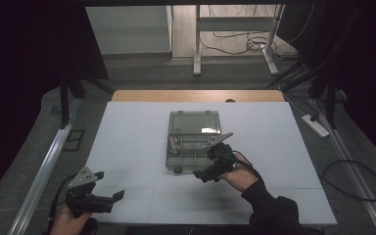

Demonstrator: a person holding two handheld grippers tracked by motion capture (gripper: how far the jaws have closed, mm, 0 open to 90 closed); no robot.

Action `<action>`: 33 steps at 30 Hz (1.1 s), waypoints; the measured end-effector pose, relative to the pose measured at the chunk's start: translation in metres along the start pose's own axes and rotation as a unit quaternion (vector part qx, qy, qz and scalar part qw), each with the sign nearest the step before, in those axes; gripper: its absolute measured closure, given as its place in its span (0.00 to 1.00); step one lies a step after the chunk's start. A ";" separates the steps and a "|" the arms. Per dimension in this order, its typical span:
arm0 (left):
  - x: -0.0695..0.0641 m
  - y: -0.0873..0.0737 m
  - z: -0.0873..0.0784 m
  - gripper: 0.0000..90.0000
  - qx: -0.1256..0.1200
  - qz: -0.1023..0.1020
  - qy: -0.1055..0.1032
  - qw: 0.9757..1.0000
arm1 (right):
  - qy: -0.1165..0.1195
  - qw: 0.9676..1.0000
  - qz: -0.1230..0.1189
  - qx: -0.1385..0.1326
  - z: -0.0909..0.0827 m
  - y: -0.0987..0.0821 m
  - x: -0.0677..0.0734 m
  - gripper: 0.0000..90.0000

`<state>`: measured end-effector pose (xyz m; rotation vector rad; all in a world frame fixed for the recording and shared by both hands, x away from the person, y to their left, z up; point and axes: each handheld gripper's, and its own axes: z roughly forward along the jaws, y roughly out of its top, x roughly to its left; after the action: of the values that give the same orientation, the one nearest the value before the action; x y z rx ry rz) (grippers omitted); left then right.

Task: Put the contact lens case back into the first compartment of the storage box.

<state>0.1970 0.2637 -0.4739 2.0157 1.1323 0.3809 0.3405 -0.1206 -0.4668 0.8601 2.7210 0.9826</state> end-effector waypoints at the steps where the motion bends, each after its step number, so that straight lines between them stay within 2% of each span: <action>1: 0.000 0.000 0.000 0.02 0.000 0.000 0.000 1.000 | -0.001 1.000 -0.002 -0.001 -0.001 -0.001 0.000 0.00; 12: 0.000 0.000 0.000 0.02 0.001 0.001 0.000 1.000 | -0.006 1.000 -0.006 -0.008 -0.015 -0.013 0.003 0.00; 33: 0.000 0.000 0.000 0.02 0.001 0.001 0.001 1.000 | -0.015 1.000 0.024 -0.009 -0.037 -0.038 -0.003 0.00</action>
<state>0.1970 0.2633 -0.4739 2.0185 1.1332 0.3831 0.3145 -0.1661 -0.4616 0.9341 2.6756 0.9928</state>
